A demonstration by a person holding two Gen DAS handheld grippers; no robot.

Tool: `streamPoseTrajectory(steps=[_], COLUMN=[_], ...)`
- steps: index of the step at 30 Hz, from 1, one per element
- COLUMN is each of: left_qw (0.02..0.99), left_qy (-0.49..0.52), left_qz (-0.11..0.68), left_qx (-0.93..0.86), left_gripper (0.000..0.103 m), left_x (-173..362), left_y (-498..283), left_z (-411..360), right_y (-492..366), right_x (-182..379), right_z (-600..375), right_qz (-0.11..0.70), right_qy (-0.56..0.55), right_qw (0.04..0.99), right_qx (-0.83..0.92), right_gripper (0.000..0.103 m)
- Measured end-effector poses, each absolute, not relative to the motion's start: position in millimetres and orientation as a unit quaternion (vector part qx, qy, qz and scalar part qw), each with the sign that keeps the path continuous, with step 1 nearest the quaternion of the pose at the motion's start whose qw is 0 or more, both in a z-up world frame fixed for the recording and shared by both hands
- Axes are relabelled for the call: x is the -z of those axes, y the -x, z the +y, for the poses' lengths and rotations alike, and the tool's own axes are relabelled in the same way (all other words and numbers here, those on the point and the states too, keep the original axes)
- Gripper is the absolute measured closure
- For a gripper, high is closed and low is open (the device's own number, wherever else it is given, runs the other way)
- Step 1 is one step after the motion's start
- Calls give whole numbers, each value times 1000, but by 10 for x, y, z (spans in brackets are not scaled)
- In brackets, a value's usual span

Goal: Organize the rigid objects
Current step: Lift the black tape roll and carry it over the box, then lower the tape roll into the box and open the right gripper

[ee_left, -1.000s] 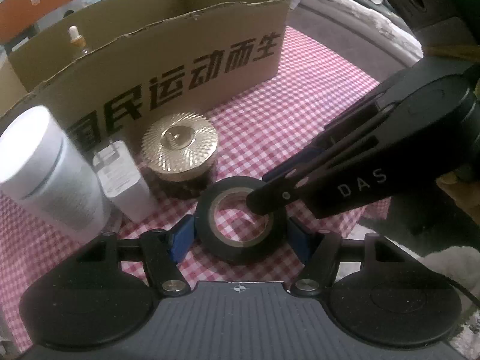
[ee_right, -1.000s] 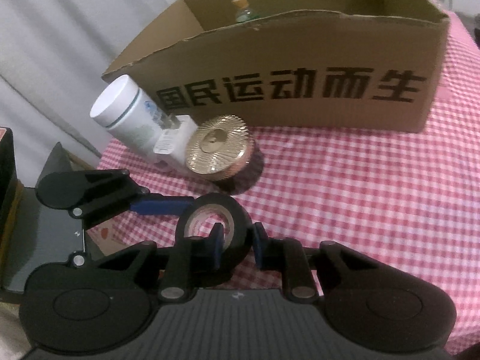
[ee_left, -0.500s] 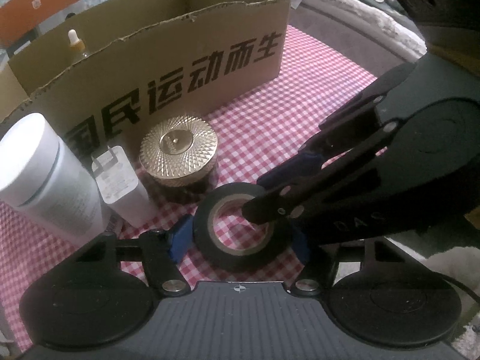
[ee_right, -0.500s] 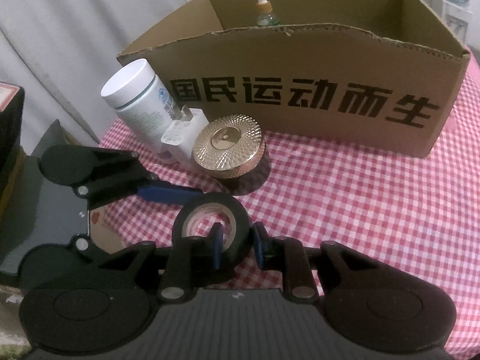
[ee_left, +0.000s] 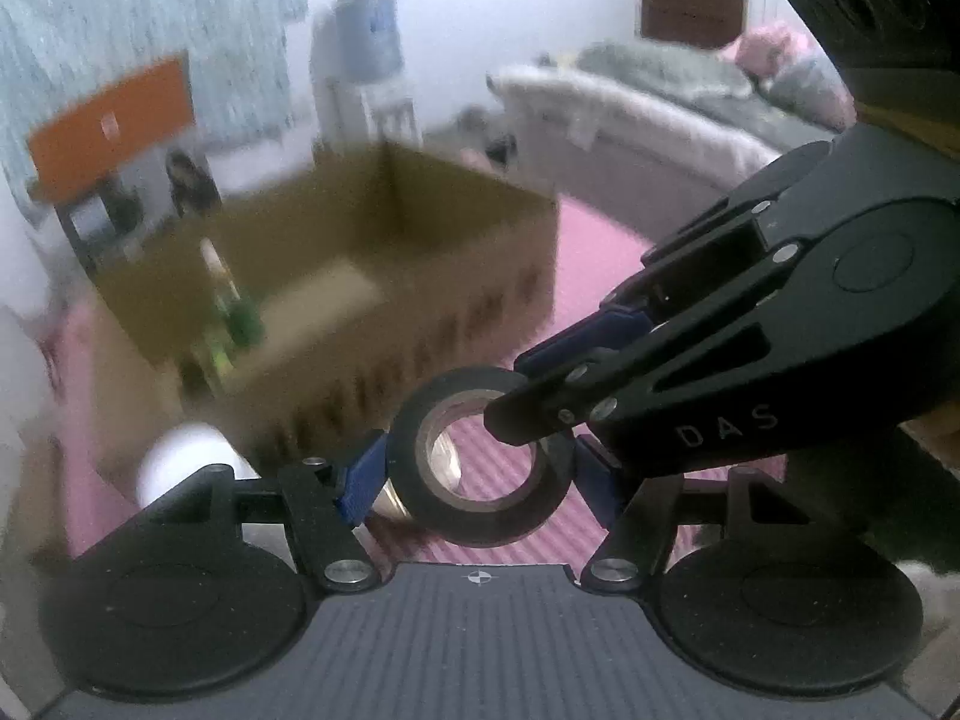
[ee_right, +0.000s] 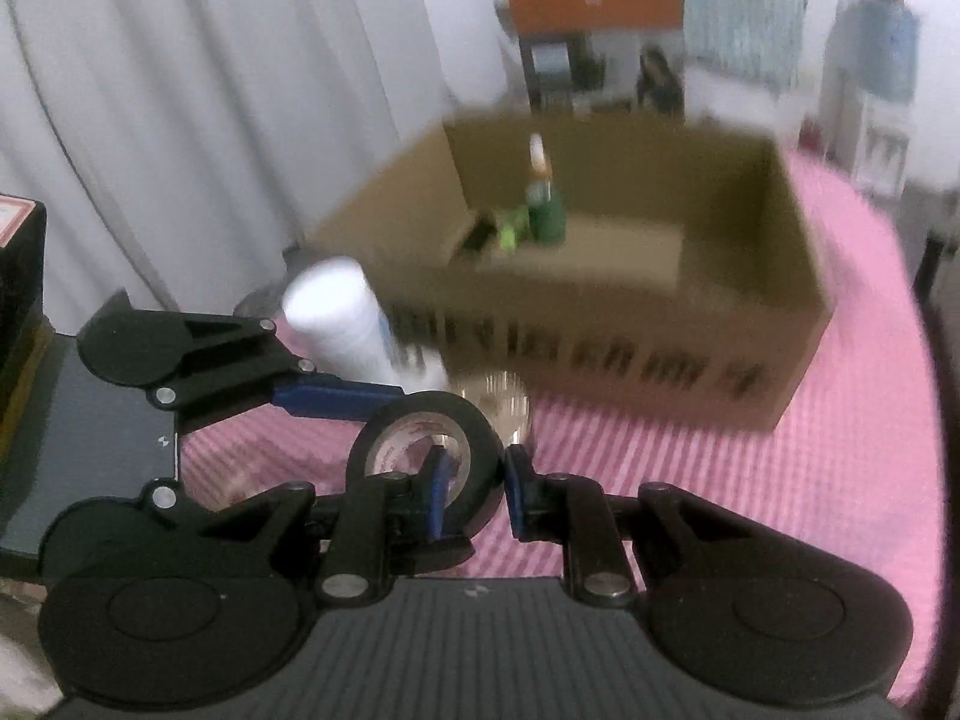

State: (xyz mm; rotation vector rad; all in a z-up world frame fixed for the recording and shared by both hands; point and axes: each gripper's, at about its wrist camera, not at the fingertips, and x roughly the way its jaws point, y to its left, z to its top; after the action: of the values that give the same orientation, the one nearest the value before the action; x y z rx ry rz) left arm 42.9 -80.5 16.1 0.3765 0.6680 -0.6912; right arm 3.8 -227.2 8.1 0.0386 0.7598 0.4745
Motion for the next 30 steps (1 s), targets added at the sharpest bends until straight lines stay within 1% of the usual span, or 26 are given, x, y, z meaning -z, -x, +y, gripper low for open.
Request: streamPoseTrajectory(steps=[2, 5, 10, 15, 19, 24, 30], left_qw=[877, 880, 871, 843, 819, 802, 796], left_qy=[-190, -198, -198, -175, -148, -128, -150], left_qz=[296, 285, 317, 399, 462, 499, 511], left_qx=[327, 323, 319, 315, 308, 302, 288], left_gripper=[37, 37, 37, 37, 37, 37, 37], left_x=[-328, -516, -650, -569, -374, -139, 18], left_y=[-448, -592, -1085, -1772, -2269, -2629, -2816], left_z=[-810, -828, -863, -882, -911, -936, -1054], right_y=[-34, -165, -673, -1456, -2054, -2532, -2849], right_x=[-286, -532, -752, -698, -506, -253, -46], right_z=[-2299, -2335, -2385, -2445, -2477, -2506, -2453], right_qz=[343, 323, 331, 384, 432, 477, 508], right_qy=[-8, 0, 0, -22, -37, -43, -20], right_qw=[910, 916, 907, 880, 855, 832, 817], right_qx=[-231, -240, -260, -279, -283, -280, -272], right_gripper=[81, 81, 81, 81, 81, 82, 83])
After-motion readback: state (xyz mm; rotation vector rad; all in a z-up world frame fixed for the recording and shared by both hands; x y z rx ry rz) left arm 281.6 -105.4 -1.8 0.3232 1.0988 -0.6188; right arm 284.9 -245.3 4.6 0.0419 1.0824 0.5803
